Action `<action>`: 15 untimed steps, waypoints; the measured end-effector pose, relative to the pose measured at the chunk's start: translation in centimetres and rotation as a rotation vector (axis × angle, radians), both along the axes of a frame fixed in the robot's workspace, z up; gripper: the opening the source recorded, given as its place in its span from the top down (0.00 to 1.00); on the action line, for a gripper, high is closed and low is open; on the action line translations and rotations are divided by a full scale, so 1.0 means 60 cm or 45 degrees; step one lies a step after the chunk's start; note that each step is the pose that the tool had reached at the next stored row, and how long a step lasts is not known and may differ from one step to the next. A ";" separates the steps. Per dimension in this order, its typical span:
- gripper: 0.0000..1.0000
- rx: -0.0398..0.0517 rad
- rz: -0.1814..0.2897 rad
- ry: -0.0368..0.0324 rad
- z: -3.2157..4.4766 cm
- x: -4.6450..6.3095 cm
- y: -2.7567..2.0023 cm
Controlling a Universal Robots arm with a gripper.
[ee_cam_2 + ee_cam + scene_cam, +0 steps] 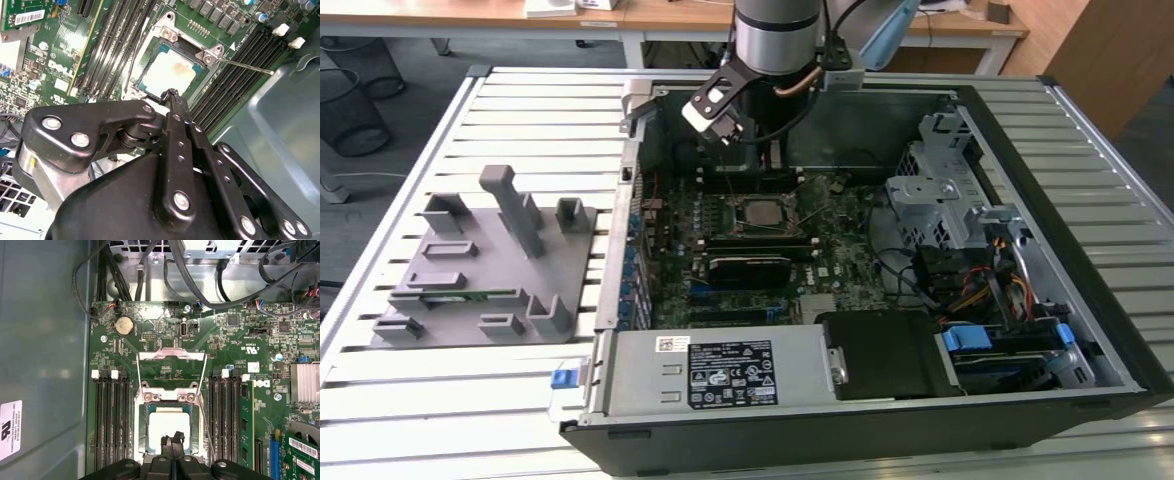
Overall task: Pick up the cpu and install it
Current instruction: 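Close the cpu cover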
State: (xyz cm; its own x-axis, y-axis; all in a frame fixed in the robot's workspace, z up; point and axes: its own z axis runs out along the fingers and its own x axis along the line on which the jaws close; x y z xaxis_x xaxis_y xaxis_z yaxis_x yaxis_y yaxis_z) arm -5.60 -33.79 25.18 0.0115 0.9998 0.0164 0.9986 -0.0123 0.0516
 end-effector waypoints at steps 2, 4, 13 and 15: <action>0.89 0.000 0.000 0.0002 0.002 0.000 0.0000; 0.89 0.000 0.000 0.0001 0.004 0.000 0.0000; 0.89 0.000 0.000 0.0005 0.010 0.010 0.0000; 0.89 0.000 0.000 0.0012 0.010 0.017 -0.0002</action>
State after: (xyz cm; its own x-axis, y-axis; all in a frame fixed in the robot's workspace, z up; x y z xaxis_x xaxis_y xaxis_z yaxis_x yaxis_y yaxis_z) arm -4.59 -33.80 25.80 0.0114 0.9998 0.0161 0.9986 -0.0123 0.0507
